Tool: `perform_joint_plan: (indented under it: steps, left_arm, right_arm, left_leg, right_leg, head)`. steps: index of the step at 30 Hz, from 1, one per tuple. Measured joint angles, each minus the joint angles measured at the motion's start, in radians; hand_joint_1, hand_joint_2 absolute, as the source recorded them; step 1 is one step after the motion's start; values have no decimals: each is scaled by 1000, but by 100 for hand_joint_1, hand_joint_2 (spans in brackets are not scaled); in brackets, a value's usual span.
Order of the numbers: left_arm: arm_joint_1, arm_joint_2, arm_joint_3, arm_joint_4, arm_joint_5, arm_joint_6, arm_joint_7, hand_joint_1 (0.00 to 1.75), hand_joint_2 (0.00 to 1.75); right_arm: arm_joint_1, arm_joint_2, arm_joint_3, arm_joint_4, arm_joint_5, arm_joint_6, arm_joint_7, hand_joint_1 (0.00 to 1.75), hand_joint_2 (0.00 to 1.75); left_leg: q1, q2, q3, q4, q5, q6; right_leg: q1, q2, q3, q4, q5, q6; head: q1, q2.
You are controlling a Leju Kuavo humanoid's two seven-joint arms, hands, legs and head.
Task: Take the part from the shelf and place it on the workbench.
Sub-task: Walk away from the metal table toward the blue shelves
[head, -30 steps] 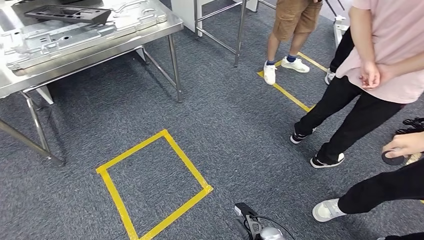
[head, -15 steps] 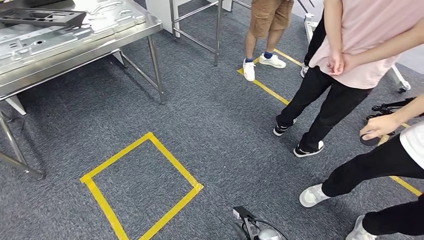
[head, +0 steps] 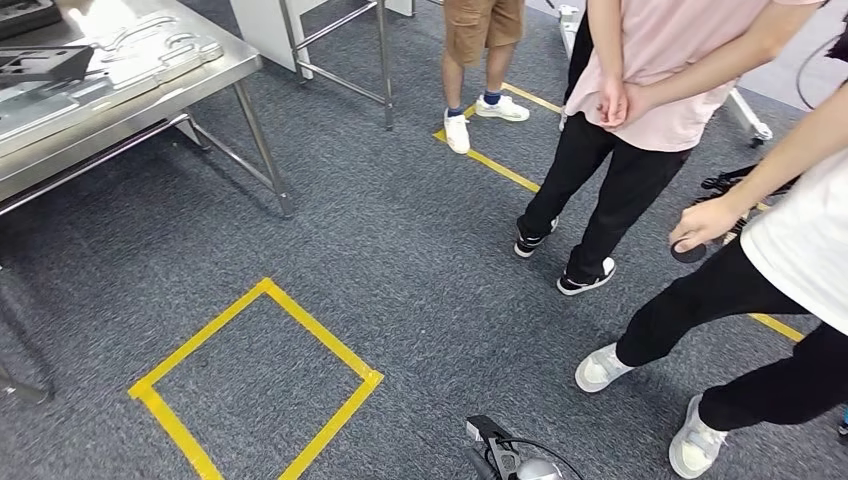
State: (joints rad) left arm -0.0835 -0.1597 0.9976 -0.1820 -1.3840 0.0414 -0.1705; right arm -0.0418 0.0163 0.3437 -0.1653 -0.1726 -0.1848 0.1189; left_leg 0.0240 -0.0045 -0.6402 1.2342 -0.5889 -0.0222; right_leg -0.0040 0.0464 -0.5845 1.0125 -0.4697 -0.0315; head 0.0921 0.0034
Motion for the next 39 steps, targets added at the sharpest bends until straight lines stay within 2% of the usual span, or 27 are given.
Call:
perform_joint_plan:
  steps: [2,4,6,8,9,11,12,13,14,15,17,18,19,21,23,25,27,28,29,30,31,33,35,36,37,39]
  left_arm:
    - [0,0,0,0,3,-2,-1,0,0]
    - [0,0,0,0,4,-4,-7,0,0]
    - [0,0,0,0,6,-5,-9,0,0]
    - [-1,1,1,0,8,-6,-3,0,0]
    - [0,1,1,-1,10,-8,-1,0,0]
    - [1,1,2,-1,16,-13,0,0,0]
    - [1,1,3,-1,18,-15,0,0,0]
    - [1,2,3,-1,20,-18,0,0,0]
    - [1,2,4,-1,20,-19,0,0,0]
    - [1,2,4,-1,21,-20,0,0,0]
    - [0,2,4,-1,21,-20,0,0,0]
    - [0,2,5,-1,21,-21,0,0,0]
    - [-1,3,5,-1,21,-21,0,0,0]
    - [-1,3,7,-1,22,-22,0,0,0]
    - [-3,4,7,-1,22,-22,0,0,0]
    - [-5,5,8,-1,22,-22,-1,0,0]
    - [-4,5,8,-1,22,-22,-1,0,0]
    - [-3,5,8,-1,22,-23,-1,0,0]
    - [-3,5,8,-1,21,-23,-1,0,0]
    - [-3,5,8,-1,20,-23,-1,0,0]
    - [-4,6,8,-1,19,-23,0,0,0]
    - [-5,7,8,-1,17,-25,-4,0,0]
    - [-5,8,8,-1,17,-30,-16,0,0]
    - [-6,8,8,-1,17,-34,-21,0,0]
    - [-7,7,8,-1,17,-37,-23,0,0]
    - [-8,7,8,-1,17,-40,-24,0,0]
  right_arm:
    - [-2,2,0,0,0,-1,0,0,0]
    - [-2,3,0,0,1,-1,1,0,0]
    - [1,3,0,0,1,-1,1,0,0]
    - [3,3,1,1,2,-1,2,0,0]
    - [1,3,1,1,3,-1,2,0,0]
    - [-3,5,2,1,7,-1,2,0,0]
    - [-4,5,3,1,10,-1,2,0,0]
    - [-3,6,4,1,13,-1,2,0,0]
    - [-2,6,4,1,15,0,2,0,0]
    - [-2,6,4,1,16,0,2,0,0]
    - [-3,6,4,1,16,0,2,0,0]
    - [-5,6,4,1,16,1,1,0,0]
    - [-7,6,4,1,16,2,1,0,0]
    - [-5,6,4,1,17,5,-1,0,0]
    - [-1,6,4,2,18,6,-3,0,0]
    - [-3,7,4,2,18,6,-6,0,0]
    - [-7,9,4,2,18,7,-11,0,0]
    - [-8,10,4,2,19,7,-14,0,0]
    - [-8,10,4,2,19,7,-17,0,0]
    - [-8,10,4,2,20,7,-20,0,0]
    - [-8,11,4,2,21,8,-24,0,0]
    - [-10,11,5,2,26,8,-33,0,0]
    - [-13,12,5,2,32,10,-41,0,0]
    - [-13,12,6,2,34,10,-43,0,0]
    - [-12,11,6,2,35,10,-43,0,0]
    - [-15,11,7,2,36,12,-43,0,0]
  left_leg:
    - [5,-36,55,-130,58,2]
    - [7,-63,75,-183,70,5]
    - [5,-52,74,-187,73,14]
    - [6,-35,76,-193,77,26]
    - [7,-24,77,-196,79,30]
    - [5,0,77,-197,78,35]
    - [4,11,77,-197,77,35]
    - [4,22,77,-197,76,36]
    - [5,31,78,-197,75,35]
    - [5,40,80,-196,74,33]
    - [4,54,84,-196,69,26]
    - [2,61,85,-196,67,21]
    - [-1,68,86,-197,66,16]
    - [-1,81,91,-203,65,4]
    - [3,69,91,-189,49,-7]
    - [4,35,51,-98,-1,-10]
    - [0,15,-16,36,-52,-7]
    - [-1,11,-37,73,-56,-6]
    - [-3,9,-42,74,-40,-4]
    - [-3,5,-29,36,-8,-2]
    - [-3,-4,-4,-29,33,1]
    - [-2,-42,42,-146,83,7]
    - [-3,-62,56,-186,88,12]
    - [-4,-56,57,-189,89,16]
    - [-4,-48,58,-192,91,20]
    - [-1,-30,61,-199,94,31]
  right_leg:
    - [2,20,-4,9,-3,4]
    - [3,35,-13,16,-3,13]
    - [0,47,-20,16,0,23]
    - [0,28,-35,40,-16,31]
    - [-1,11,-55,79,-38,34]
    - [-5,-19,-118,206,-96,39]
    - [-9,-24,-147,264,-115,41]
    - [-11,-28,-162,293,-116,43]
    - [-14,-32,-157,282,-100,44]
    - [-16,-37,-132,234,-70,44]
    - [-11,-69,-60,94,-14,44]
    - [-7,-83,-35,46,-2,43]
    - [-1,-92,-24,20,0,42]
    - [4,-82,-25,16,-3,36]
    - [0,-68,-20,6,1,24]
    - [-5,-55,-14,-2,5,12]
    - [-2,-39,-11,-2,4,4]
    - [1,-29,-9,-2,3,2]
    - [3,-17,-7,-1,2,0]
    - [4,-6,-4,0,1,0]
    - [4,6,-1,1,0,0]
    - [6,27,-3,7,-3,4]
    - [5,43,-11,11,-2,12]
    - [3,50,-14,10,-1,17]
    - [1,49,-16,12,-2,22]
    - [1,22,-37,52,-28,30]
  head:
    - [0,0]
    - [-1,0]
    - [-1,0]
    - [1,0]
    - [3,0]
    - [5,0]
    - [5,0]
    - [5,0]
    - [5,0]
    - [5,0]
    - [5,0]
    - [5,0]
    - [5,0]
    - [4,0]
    - [4,0]
    - [3,0]
    - [2,0]
    - [2,0]
    - [2,0]
    - [2,0]
    - [2,0]
    - [2,0]
    - [2,0]
    - [2,0]
    - [1,0]
    - [5,0]
